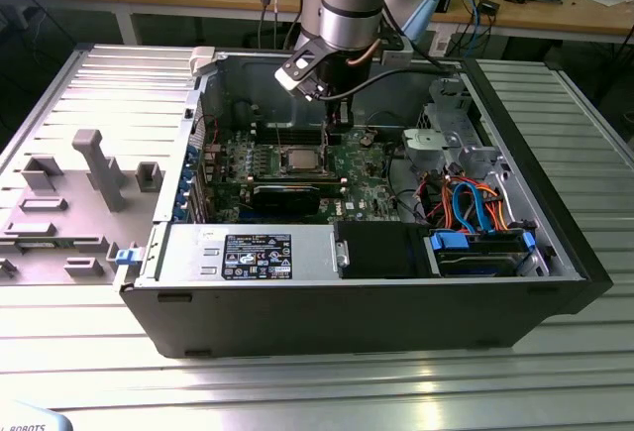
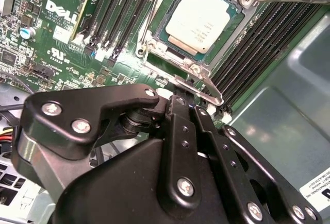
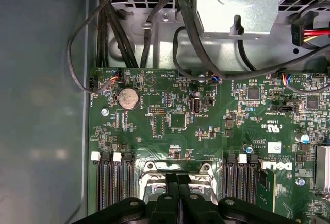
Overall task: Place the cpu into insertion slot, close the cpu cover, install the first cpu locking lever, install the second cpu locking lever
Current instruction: 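Close the cpu cover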
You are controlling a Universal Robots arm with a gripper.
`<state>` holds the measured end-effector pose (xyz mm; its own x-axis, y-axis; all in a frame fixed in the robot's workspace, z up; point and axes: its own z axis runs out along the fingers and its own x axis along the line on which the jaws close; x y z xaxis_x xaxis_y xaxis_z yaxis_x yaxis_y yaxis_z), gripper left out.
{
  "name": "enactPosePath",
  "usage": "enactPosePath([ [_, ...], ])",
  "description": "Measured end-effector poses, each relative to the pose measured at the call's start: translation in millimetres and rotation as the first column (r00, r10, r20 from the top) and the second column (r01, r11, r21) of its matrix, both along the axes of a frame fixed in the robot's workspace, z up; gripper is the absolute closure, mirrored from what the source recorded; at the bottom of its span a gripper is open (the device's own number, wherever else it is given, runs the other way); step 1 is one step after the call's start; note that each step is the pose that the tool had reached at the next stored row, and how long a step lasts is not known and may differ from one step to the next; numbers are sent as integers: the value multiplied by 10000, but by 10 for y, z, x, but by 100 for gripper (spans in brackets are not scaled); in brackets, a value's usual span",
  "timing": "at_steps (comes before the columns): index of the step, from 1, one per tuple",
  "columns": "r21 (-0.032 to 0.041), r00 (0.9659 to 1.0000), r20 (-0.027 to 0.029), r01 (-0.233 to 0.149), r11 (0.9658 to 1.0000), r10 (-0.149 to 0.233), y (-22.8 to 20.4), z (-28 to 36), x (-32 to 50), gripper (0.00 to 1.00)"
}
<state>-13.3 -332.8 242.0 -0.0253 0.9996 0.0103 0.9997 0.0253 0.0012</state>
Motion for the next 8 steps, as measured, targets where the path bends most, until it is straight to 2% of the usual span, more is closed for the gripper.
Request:
enactPosePath([
  [8,0,10000,0,0,10000,0,0,-1,-18,89],
])
